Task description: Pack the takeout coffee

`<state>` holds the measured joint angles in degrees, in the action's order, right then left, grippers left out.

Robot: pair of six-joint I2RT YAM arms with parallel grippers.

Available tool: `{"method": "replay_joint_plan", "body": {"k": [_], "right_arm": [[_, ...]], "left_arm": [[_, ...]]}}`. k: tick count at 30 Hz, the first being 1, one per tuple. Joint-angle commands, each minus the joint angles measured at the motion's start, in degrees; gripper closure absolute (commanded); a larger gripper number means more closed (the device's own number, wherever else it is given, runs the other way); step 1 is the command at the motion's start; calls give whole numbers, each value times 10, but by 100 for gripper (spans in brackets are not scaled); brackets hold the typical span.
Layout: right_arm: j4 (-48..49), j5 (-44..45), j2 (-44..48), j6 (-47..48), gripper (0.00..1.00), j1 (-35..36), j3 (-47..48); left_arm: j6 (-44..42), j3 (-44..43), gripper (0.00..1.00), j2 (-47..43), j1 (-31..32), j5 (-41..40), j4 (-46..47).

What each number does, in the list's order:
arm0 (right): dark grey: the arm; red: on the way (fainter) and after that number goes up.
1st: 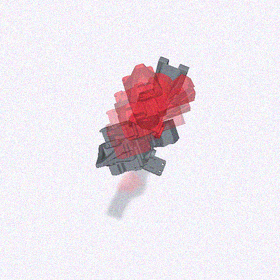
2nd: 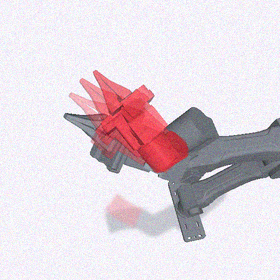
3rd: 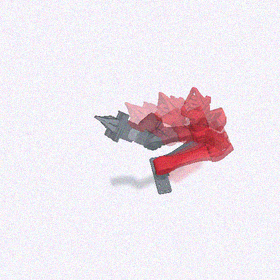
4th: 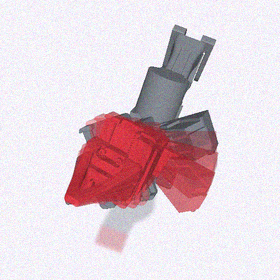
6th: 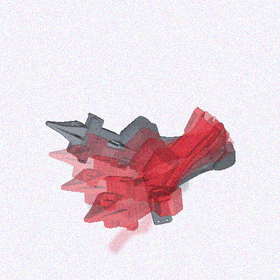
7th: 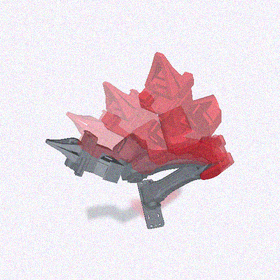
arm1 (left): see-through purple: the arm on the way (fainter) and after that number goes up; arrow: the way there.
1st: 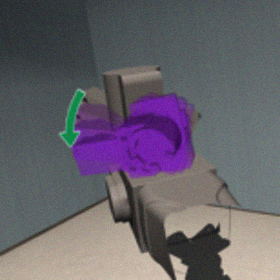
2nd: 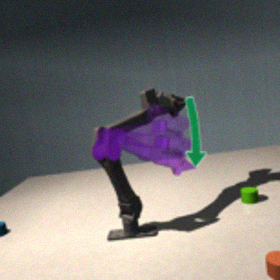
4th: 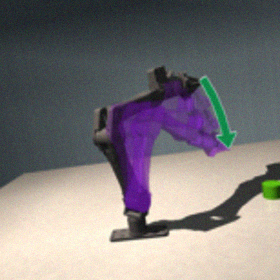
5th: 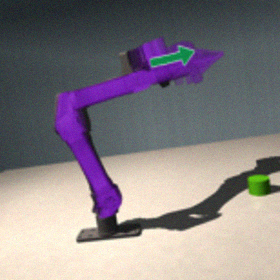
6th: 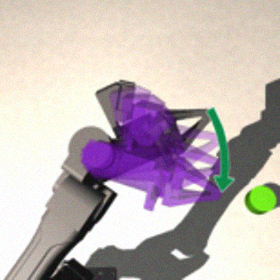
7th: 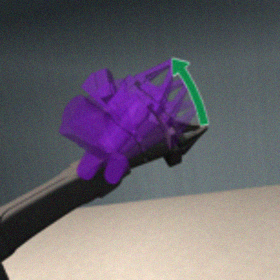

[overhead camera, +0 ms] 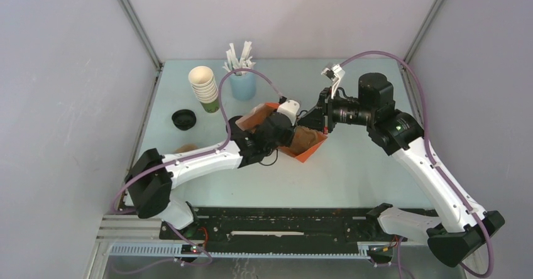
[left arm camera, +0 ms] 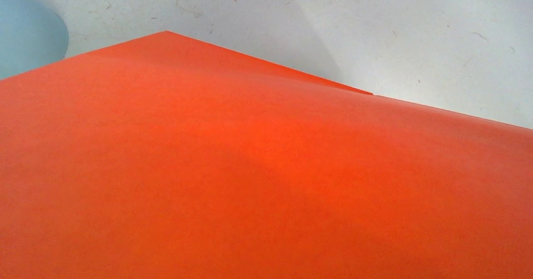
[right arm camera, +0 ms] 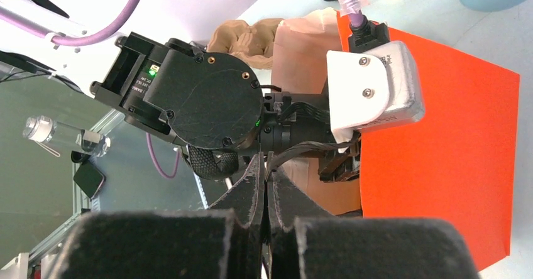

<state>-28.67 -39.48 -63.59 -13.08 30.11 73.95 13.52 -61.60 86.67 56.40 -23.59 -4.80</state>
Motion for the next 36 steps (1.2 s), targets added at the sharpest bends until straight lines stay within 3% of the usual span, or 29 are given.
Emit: {"method": "replay_joint_plan", "body": {"k": [1, 7, 10, 16, 24, 26, 36], "right_arm": [[13, -11, 13, 13, 100, 9, 5], [17, 1, 14, 17, 100, 19, 5], [16, 13, 14, 22, 100, 25, 5], [10, 30, 12, 32, 100, 28, 5], [2, 88, 16, 45, 100, 45, 5], [-2, 105, 17, 50, 100, 56, 5], [-48, 219, 31, 49, 100, 100, 39]], "left_arm": [[2, 17, 70, 19, 2, -20, 14], [-2, 11, 70, 30, 7, -44, -11], [-5, 14, 64, 24, 13, -40, -13], [24, -9, 34, -18, 16, -26, -63], [71, -34, 22, -98, 17, 54, -153], [81, -33, 6, -124, 17, 81, -163], [167, -55, 0, -239, 17, 190, -183]]}}
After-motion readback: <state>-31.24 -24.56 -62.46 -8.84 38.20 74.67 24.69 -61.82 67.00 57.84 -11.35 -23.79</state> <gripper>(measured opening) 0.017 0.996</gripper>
